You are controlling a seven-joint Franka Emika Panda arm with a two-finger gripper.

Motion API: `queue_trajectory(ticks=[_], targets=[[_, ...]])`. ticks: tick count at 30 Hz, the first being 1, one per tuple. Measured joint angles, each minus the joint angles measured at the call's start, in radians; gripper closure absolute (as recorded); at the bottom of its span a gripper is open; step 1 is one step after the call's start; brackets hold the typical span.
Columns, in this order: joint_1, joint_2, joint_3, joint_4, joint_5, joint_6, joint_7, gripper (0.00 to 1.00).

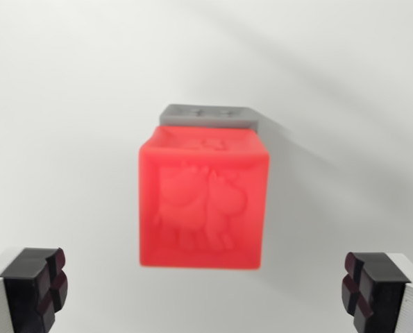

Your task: Destack cube

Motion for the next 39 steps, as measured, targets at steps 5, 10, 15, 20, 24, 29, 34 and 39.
queue_trajectory(ticks=[5, 10, 15, 20, 24, 29, 34, 39], targets=[[0.002, 0.077, 0.0, -0.001, 0.019, 0.072, -0.015, 0.0], [0.002, 0.127, 0.004, -0.001, 0.04, 0.125, -0.029, 0.0], [0.002, 0.181, 0.01, 0.002, 0.063, 0.175, -0.045, 0.0], [-0.001, 0.223, 0.018, 0.006, 0.081, 0.212, -0.06, 0.0], [-0.003, 0.24, 0.023, 0.009, 0.09, 0.227, -0.066, 0.0], [-0.005, 0.247, 0.025, 0.01, 0.092, 0.233, -0.069, 1.0], [-0.005, 0.247, 0.025, 0.01, 0.093, 0.233, -0.069, 1.0], [-0.005, 0.247, 0.025, 0.01, 0.093, 0.233, -0.069, 1.0]])
